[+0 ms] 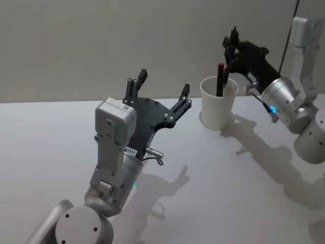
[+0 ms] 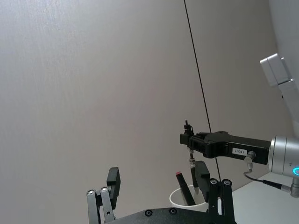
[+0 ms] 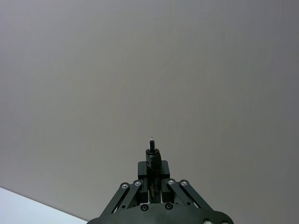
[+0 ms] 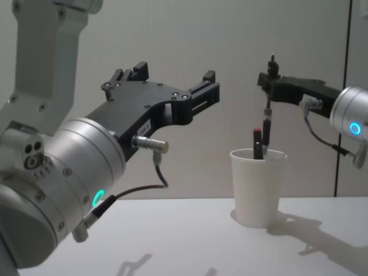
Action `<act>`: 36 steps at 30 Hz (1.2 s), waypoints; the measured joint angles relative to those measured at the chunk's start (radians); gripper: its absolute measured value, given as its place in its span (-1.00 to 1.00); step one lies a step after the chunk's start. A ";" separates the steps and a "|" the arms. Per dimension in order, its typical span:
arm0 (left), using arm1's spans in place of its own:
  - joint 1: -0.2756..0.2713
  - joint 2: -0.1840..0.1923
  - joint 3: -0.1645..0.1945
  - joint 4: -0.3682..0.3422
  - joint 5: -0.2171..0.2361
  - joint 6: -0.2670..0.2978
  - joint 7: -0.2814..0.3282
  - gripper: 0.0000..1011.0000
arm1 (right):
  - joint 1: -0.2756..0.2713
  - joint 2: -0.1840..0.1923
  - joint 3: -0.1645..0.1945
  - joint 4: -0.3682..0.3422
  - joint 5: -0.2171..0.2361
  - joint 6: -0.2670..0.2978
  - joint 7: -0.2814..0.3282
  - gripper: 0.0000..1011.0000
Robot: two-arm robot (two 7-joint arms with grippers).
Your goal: Place the pen into the pen holder.
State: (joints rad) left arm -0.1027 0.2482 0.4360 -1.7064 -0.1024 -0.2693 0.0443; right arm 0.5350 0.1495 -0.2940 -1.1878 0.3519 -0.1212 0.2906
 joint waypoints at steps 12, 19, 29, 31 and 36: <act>0.000 0.000 0.000 0.000 0.000 0.000 0.000 0.98 | 0.020 -0.016 -0.007 0.052 0.012 -0.015 0.022 -0.36; 0.000 0.000 0.000 0.000 0.000 0.000 0.000 0.98 | 0.025 -0.020 -0.009 0.065 0.015 -0.018 0.028 0.09; 0.000 0.000 0.000 0.000 0.000 0.000 0.000 0.98 | 0.027 -0.022 -0.010 0.071 0.017 -0.021 0.031 0.69; 0.000 0.000 0.000 0.000 0.000 0.000 0.000 0.98 | 0.026 -0.019 -0.007 0.064 0.017 -0.021 0.031 0.81; 0.000 0.000 0.000 0.000 0.000 0.000 0.000 0.98 | 0.009 -0.001 0.008 0.026 0.014 -0.020 0.015 0.98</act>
State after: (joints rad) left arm -0.1027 0.2482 0.4360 -1.7064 -0.1024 -0.2693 0.0443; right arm 0.5439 0.1483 -0.2863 -1.1619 0.3658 -0.1416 0.3053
